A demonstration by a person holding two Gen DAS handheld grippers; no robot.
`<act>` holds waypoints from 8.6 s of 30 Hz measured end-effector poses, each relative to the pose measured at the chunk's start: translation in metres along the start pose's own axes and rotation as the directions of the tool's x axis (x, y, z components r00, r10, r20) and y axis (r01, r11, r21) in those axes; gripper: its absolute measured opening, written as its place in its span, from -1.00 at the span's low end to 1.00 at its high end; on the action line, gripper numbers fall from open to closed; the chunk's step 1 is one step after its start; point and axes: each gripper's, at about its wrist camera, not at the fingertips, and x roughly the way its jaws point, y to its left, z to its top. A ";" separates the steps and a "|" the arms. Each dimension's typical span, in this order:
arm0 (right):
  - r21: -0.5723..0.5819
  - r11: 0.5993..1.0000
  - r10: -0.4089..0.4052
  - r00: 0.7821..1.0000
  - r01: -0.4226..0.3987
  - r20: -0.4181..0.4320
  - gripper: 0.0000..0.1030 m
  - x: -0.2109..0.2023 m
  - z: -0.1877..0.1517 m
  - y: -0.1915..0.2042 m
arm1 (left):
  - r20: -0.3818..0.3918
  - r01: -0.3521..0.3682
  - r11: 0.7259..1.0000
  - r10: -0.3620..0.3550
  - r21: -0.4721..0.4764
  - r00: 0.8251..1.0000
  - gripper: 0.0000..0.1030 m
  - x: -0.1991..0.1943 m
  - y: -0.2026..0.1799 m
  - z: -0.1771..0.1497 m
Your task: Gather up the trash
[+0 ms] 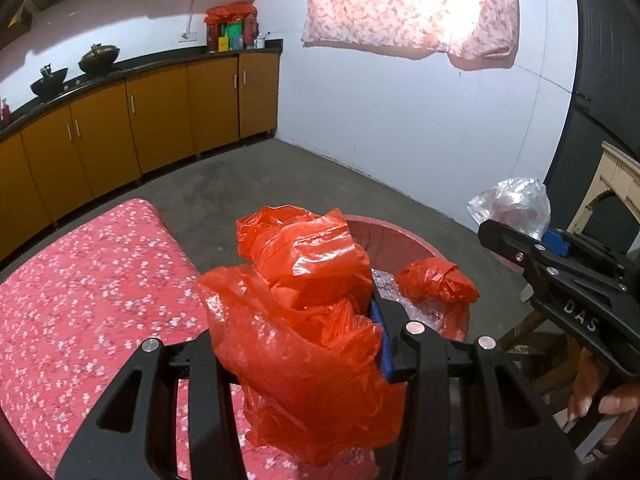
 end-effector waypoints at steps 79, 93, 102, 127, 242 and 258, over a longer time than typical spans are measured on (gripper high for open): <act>0.046 0.996 0.068 0.974 -0.080 0.216 0.92 -0.074 0.005 0.042 | 0.164 -0.244 0.964 0.259 -0.106 0.952 0.87 -0.100 0.069 0.007; -0.003 0.997 -0.079 0.966 0.082 0.246 0.92 -0.144 -0.041 0.102 | 0.236 -0.339 0.906 0.398 -0.254 0.886 0.96 -0.208 0.089 -0.058; -0.066 0.997 -0.029 0.966 0.047 0.258 0.92 -0.166 -0.067 0.126 | 0.251 -0.430 0.865 0.490 -0.260 0.835 0.96 -0.235 0.078 -0.098; -0.033 0.999 -0.014 0.975 0.022 0.222 0.92 -0.176 -0.113 0.119 | 0.270 -0.462 0.863 0.503 -0.206 0.821 0.96 -0.238 0.051 -0.143; 0.007 1.000 0.000 0.991 -0.001 0.131 0.92 -0.156 -0.127 0.111 | 0.212 -0.411 0.887 0.452 -0.213 0.867 0.96 -0.224 0.040 -0.148; 0.009 1.000 0.002 0.992 -0.003 0.129 0.92 -0.156 -0.127 0.110 | 0.208 -0.410 0.887 0.450 -0.211 0.868 0.96 -0.222 0.041 -0.149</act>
